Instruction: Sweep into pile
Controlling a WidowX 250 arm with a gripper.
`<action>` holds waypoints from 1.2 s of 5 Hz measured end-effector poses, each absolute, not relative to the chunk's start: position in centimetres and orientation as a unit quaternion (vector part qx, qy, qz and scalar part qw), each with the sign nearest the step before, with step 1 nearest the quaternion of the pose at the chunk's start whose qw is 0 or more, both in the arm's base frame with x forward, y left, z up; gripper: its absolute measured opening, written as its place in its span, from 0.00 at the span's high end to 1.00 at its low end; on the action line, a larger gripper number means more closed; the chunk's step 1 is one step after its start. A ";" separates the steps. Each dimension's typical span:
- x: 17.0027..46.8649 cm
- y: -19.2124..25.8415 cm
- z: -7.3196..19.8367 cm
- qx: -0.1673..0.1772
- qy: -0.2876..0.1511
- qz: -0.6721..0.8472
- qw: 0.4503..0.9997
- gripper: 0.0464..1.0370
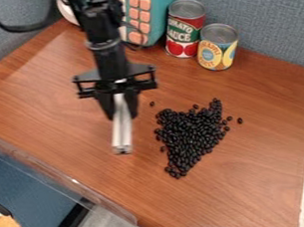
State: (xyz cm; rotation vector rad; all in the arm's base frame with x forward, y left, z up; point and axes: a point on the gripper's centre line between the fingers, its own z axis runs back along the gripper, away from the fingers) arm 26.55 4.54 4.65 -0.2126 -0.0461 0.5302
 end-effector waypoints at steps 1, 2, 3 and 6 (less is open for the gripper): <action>28.3 7.4 3.7 -0.124 -0.059 0.148 0.979 0.68; 30.1 9.7 1.7 -0.099 -0.076 0.034 0.992 0.68; 31.4 10.8 1.0 -0.058 -0.072 -0.009 0.996 0.68; 34.1 5.4 -0.1 -0.050 -0.044 -0.086 0.994 0.68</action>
